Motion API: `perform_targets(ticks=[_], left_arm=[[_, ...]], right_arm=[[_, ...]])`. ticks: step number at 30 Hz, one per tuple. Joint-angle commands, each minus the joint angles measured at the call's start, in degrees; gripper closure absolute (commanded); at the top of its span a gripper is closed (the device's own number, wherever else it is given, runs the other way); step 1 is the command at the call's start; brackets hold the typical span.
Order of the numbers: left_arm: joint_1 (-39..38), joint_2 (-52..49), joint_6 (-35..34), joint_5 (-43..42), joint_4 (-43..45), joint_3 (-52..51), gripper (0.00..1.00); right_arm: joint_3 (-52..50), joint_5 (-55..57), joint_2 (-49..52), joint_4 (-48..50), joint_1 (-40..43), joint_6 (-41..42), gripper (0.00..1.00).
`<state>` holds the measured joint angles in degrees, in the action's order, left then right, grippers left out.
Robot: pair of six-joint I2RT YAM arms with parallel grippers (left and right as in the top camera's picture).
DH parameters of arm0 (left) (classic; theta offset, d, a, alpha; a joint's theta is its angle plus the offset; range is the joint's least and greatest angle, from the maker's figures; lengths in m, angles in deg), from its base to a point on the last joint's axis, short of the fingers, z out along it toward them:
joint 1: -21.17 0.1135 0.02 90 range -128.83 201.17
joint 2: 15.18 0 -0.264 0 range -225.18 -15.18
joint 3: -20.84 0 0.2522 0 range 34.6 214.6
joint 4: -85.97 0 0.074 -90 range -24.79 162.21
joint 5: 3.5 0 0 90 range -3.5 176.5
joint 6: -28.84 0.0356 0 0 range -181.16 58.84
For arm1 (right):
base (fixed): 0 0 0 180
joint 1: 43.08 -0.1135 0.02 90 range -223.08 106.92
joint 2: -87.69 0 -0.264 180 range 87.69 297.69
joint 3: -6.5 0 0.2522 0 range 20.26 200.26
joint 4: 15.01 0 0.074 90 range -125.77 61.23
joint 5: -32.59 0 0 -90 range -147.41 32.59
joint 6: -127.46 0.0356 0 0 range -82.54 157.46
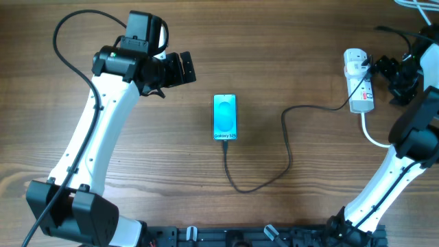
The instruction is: Plug charger to phone and switch on socket
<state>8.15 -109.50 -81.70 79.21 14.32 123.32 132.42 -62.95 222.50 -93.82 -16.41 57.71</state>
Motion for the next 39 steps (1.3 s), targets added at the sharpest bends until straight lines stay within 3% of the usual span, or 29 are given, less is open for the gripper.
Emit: perform_targets(ticks=[1, 15, 21, 30, 34, 39], left_arm=[[-0.09, -0.31, -0.72, 0.55, -0.02, 0.00, 0.00], [-0.09, -0.31, -0.74, 0.55, -0.02, 0.00, 0.00], [-0.09, -0.31, -0.74, 0.55, -0.02, 0.00, 0.00], [-0.09, -0.31, -0.74, 0.55, -0.02, 0.00, 0.00], [-0.09, -0.31, -0.74, 0.55, -0.02, 0.00, 0.00], [-0.09, -0.31, -0.74, 0.55, -0.02, 0.00, 0.00]], right_arm=[[-1.18, -0.92, 1.62, -1.77, -0.63, -0.74, 0.00], [-1.18, -0.94, -16.57, -16.00, 2.82, 0.76, 0.00], [-1.79, -0.94, -32.50, -20.20, -1.09, 0.42, 0.00], [-20.76, -0.72, -63.28, -14.53, -19.32, -2.01, 0.00], [-30.38, -2.45, -77.15, -13.81, -22.73, -2.08, 0.00], [-34.45, -2.05, -86.60, -24.74, -22.71, -2.01, 0.00]])
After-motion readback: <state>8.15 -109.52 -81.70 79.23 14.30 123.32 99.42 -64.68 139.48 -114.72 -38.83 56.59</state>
